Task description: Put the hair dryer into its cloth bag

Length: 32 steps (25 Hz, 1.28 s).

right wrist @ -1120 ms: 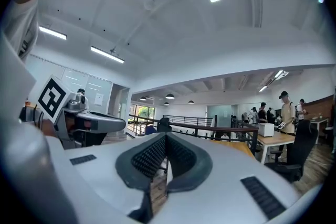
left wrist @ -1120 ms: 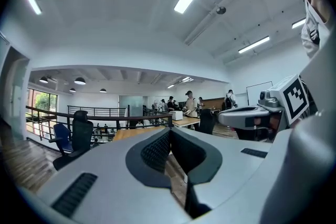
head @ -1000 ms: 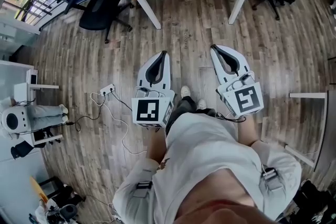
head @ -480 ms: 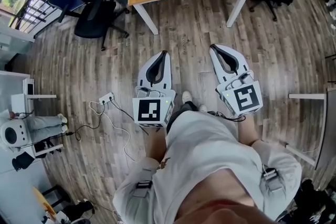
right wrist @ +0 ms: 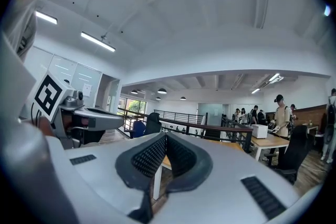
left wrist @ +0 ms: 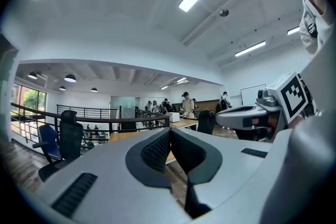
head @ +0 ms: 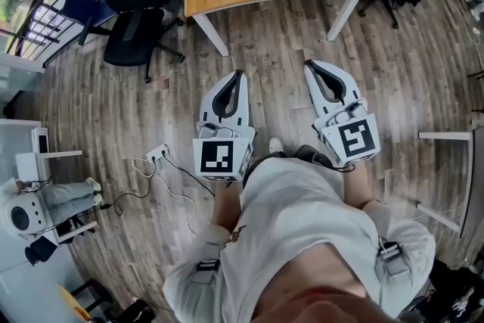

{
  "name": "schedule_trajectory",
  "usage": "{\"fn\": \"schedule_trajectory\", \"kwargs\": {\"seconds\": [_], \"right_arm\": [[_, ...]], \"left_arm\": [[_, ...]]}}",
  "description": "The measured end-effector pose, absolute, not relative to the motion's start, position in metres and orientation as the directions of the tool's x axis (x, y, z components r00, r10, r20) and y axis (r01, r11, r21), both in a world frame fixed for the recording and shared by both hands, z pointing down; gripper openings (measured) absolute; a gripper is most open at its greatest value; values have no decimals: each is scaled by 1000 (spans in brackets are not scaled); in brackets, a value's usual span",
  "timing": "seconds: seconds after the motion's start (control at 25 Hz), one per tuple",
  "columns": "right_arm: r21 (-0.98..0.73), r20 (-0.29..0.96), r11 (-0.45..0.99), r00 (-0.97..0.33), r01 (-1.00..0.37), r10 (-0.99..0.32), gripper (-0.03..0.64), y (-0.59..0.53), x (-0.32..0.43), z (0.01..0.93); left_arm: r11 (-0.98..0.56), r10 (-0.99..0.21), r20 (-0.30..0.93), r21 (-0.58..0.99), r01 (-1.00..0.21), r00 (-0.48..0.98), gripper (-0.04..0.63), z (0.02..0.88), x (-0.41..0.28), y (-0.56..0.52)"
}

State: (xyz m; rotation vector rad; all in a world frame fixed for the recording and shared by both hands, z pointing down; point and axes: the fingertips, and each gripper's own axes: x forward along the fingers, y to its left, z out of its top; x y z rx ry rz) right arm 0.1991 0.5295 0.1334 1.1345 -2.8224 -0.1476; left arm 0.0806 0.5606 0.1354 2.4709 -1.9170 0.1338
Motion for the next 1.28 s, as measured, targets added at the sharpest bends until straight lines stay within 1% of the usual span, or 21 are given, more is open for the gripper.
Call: {"fn": "schedule_trajectory", "kwargs": {"seconds": [0.48,1.28], "right_arm": [[137,77,731,-729,-668,-681,21,471,149,138],[111,48,780,-780,-616,-624,21,349,144,134]], "left_arm": [[-240,-968,80,-10,-971,239,20,141,36,505],[-183,-980,89,-56,-982,178,19,134,39,388]]}}
